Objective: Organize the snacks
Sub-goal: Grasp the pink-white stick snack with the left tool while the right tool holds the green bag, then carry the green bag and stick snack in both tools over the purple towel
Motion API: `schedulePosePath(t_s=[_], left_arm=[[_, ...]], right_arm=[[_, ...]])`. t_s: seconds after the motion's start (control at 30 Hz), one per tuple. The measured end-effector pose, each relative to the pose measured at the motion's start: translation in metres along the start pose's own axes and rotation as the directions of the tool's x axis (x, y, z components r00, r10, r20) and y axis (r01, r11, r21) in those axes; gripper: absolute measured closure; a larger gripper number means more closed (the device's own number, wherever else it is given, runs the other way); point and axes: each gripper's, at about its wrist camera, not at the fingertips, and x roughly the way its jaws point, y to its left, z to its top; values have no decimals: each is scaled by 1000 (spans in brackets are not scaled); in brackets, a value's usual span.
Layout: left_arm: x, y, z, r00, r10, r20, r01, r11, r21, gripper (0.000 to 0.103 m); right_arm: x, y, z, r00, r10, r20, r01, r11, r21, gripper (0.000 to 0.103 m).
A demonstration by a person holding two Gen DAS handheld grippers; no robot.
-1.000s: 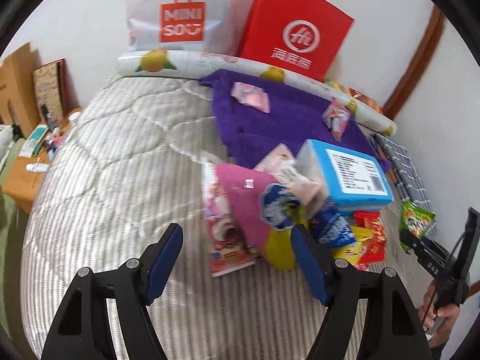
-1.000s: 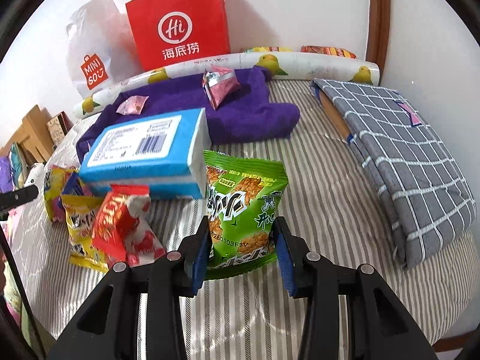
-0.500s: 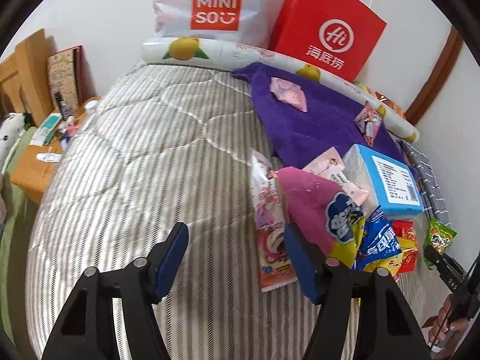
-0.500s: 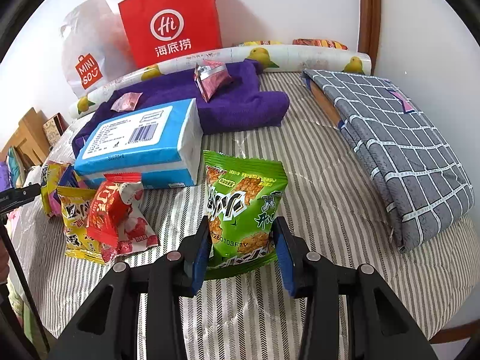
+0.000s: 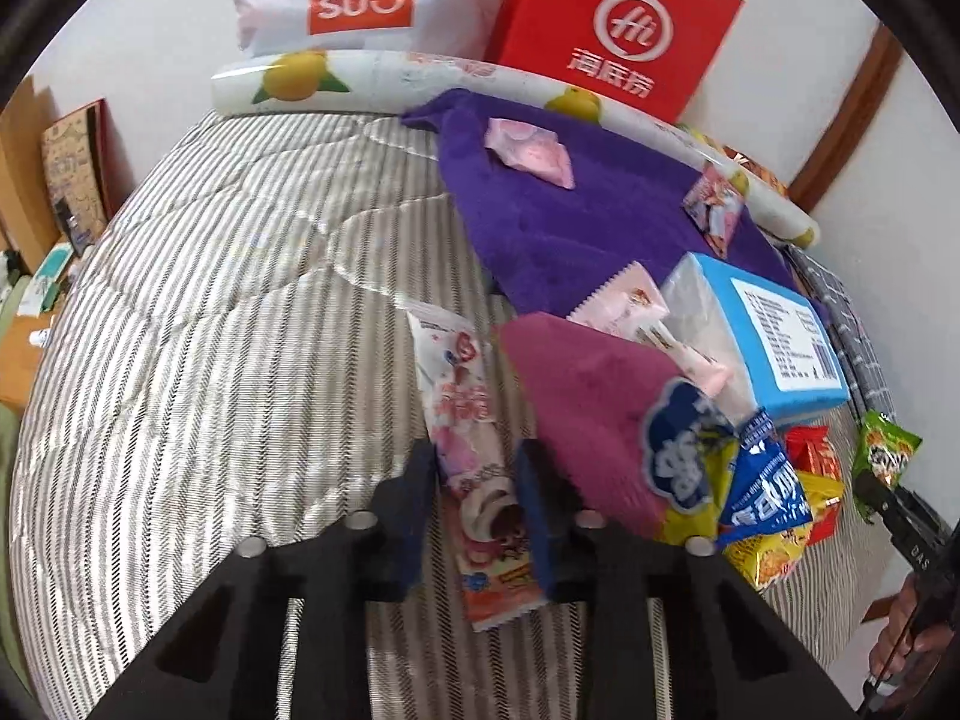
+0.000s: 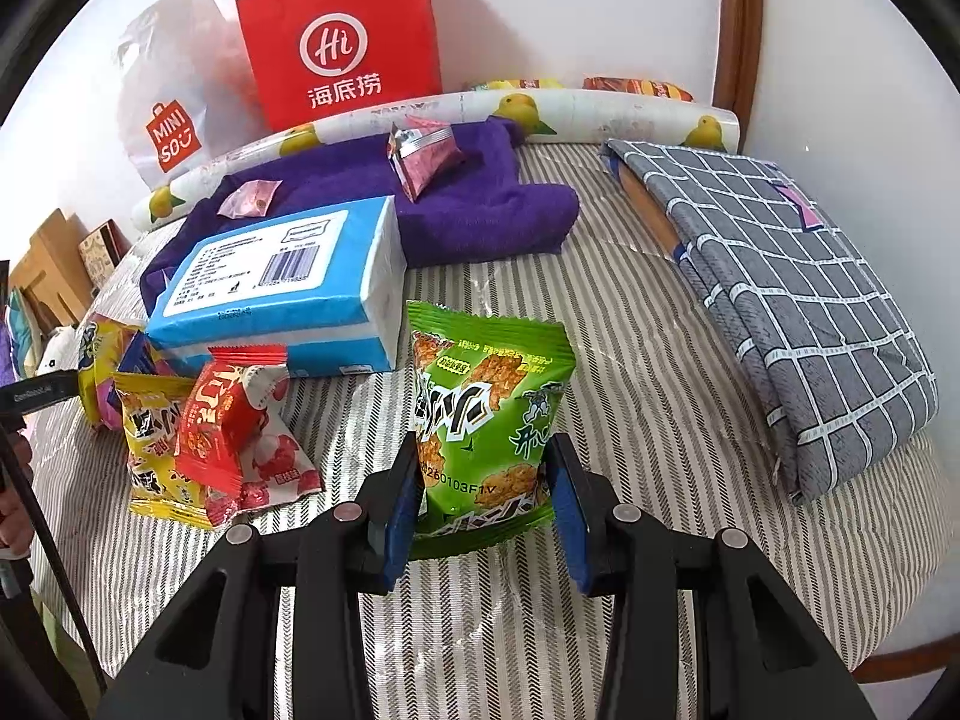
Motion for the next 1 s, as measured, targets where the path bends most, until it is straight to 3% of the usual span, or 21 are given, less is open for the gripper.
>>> schedulePosePath(t_s=[0.27, 0.4, 0.6, 0.7, 0.73, 0.77, 1.0], left_arm=[[-23, 9, -18, 995, 99, -3, -99, 994, 39, 80], [-34, 16, -32, 996, 88, -24, -88, 996, 25, 80], [-22, 17, -31, 996, 84, -44, -84, 996, 1, 71], [-19, 14, -31, 994, 108, -19, -108, 994, 9, 71], [-18, 13, -31, 993, 117, -16, -117, 993, 11, 72], [-19, 12, -30, 992, 123, -8, -123, 992, 10, 81], [-39, 9, -26, 994, 108, 3, -108, 994, 8, 83]], right_arm=[[-8, 3, -2, 1000, 10, 12, -10, 1000, -4, 62], [-16, 6, -4, 1000, 9, 23, -9, 1000, -9, 62], [-19, 5, -9, 1000, 25, 17, -25, 1000, 6, 62], [-25, 5, -11, 999, 29, 24, -29, 1000, 8, 62], [-27, 5, -11, 999, 26, 26, -27, 1000, 5, 62], [-29, 5, -11, 999, 24, 29, -24, 1000, 2, 62], [-45, 8, -1, 998, 16, 56, -15, 1000, -17, 62]])
